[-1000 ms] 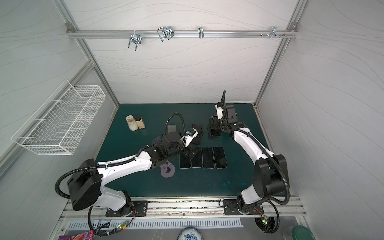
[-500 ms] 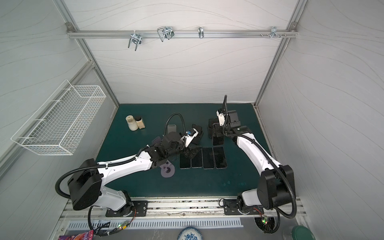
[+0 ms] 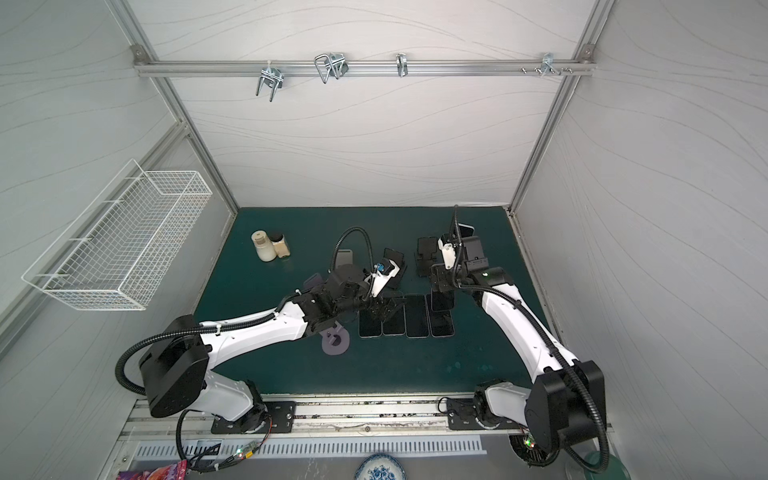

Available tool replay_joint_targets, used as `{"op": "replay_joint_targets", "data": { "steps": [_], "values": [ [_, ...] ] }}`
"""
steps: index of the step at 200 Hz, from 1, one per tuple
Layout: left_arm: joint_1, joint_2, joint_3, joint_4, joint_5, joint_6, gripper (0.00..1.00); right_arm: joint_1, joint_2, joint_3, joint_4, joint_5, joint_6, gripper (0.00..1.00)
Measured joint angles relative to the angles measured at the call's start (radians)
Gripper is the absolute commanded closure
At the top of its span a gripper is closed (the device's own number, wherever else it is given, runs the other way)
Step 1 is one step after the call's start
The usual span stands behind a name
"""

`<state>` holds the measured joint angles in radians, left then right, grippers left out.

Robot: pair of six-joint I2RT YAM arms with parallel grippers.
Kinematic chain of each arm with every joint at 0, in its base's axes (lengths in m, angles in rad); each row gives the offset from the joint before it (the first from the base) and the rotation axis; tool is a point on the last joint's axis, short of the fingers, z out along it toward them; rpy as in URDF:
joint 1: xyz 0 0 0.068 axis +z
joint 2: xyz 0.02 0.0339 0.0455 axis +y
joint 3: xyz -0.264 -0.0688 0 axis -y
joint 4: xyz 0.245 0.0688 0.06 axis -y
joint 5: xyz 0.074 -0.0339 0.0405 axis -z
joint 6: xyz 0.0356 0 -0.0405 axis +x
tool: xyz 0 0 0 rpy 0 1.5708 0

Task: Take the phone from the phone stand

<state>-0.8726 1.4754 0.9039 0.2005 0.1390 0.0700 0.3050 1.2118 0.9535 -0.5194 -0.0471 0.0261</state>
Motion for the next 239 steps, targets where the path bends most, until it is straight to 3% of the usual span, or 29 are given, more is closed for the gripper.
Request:
{"op": "replay_joint_targets", "data": {
  "steps": [110, 157, 239],
  "values": [
    [-0.071, 0.009, 0.002, 0.018, 0.165, -0.022, 0.06, -0.005, -0.051, -0.029, -0.140, 0.060, -0.019, 0.40],
    [-0.118, 0.018, 0.003, 0.019, 0.185, -0.027, 0.06, -0.021, -0.019, -0.026, -0.209, 0.115, -0.018, 0.40],
    [-0.124, 0.019, 0.018, 0.027, 0.195, -0.063, 0.06, -0.085, 0.076, -0.026, -0.230, 0.180, -0.029, 0.40]
  ]
}}
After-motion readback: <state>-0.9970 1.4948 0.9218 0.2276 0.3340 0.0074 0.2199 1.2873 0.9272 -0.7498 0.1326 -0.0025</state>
